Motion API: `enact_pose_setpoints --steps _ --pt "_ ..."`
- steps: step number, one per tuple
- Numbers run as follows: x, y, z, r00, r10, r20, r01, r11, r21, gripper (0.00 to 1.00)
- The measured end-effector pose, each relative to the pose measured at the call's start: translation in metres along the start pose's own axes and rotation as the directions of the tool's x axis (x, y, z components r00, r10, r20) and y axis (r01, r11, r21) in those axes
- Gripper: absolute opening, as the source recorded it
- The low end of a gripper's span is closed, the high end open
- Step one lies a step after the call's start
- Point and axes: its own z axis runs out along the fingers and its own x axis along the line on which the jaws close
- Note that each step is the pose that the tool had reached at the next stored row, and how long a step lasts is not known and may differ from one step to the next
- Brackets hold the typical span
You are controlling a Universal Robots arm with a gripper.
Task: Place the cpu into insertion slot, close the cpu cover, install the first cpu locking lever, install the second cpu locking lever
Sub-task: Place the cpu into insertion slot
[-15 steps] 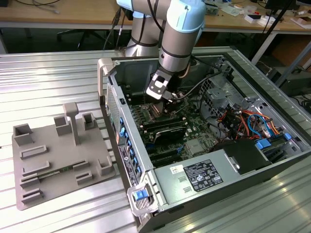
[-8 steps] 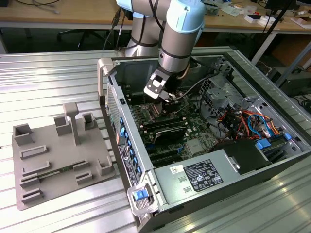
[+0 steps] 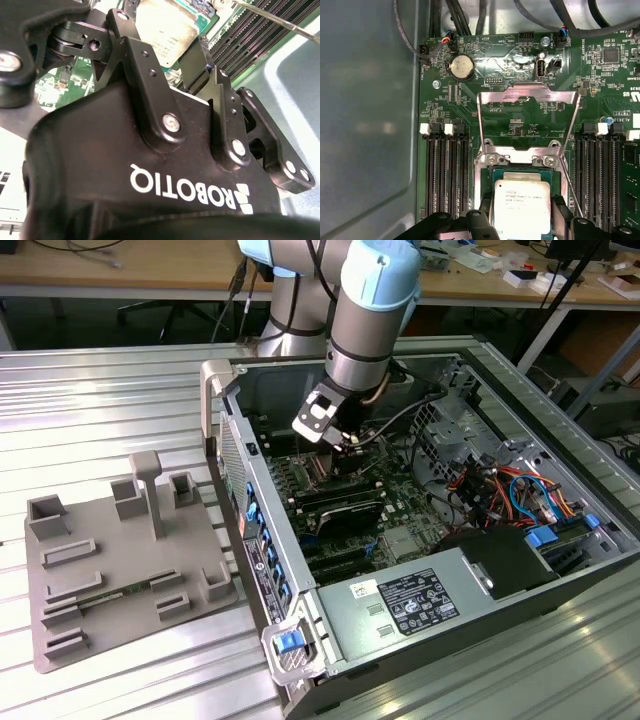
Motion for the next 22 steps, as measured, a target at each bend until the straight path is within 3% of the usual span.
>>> enact_pose_setpoints --steps 6,22 --pt "0.0059 0.0000 0.0012 1.0000 0.002 -0.0002 -0.002 1.0000 -0.0002 0.55" --pt "0.0016 -0.0009 0.0036 1.0000 0.002 0.0015 -0.002 1.0000 -0.0001 0.55"
